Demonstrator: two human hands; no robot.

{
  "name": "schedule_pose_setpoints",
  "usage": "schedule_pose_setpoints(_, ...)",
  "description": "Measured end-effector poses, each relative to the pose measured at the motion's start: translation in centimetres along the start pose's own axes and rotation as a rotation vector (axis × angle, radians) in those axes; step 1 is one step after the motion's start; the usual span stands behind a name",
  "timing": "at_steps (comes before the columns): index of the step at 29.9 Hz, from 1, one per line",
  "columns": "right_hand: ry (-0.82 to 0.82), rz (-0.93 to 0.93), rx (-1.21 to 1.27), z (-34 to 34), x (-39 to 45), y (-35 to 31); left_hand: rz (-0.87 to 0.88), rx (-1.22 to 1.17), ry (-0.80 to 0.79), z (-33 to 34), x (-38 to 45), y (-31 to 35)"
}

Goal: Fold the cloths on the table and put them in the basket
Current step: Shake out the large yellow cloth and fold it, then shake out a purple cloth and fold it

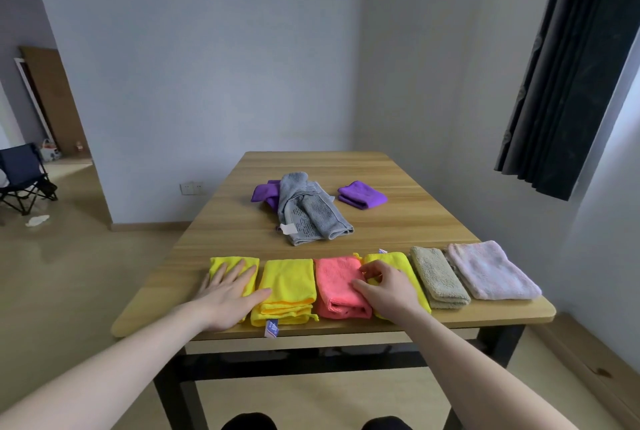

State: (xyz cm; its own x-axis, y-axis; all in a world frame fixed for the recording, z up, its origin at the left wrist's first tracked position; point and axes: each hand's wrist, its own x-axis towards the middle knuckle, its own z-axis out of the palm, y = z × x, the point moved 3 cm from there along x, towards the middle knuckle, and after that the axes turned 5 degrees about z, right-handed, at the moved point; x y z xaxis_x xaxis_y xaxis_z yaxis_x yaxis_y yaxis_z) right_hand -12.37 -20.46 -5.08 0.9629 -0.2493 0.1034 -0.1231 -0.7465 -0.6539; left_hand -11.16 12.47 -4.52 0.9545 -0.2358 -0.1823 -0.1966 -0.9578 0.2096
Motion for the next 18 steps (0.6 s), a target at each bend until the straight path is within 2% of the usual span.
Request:
schedule_pose_setpoints(5,0.005,-0.037,-0.027,-0.1,-0.2,-0.2,0.009,0.034,-0.058,-0.5,-0.1,0.5)
schedule_pose_setpoints(12,-0.076,-0.056,0.000,-0.7,0.9,-0.7,-0.058,0.012,-0.278,-3.3,0.3,1.9)
schedule_pose_setpoints(15,-0.048,-0.094,0.020,-2.5,2.0,-1.3,-0.039,0.064,-0.173,-5.8,1.4,3.7)
schedule_pose_setpoints(18,0.051,-0.149,-0.034,-4.5,3.7,-0.9,0.083,0.107,-0.029,-7.9,4.2,6.6)
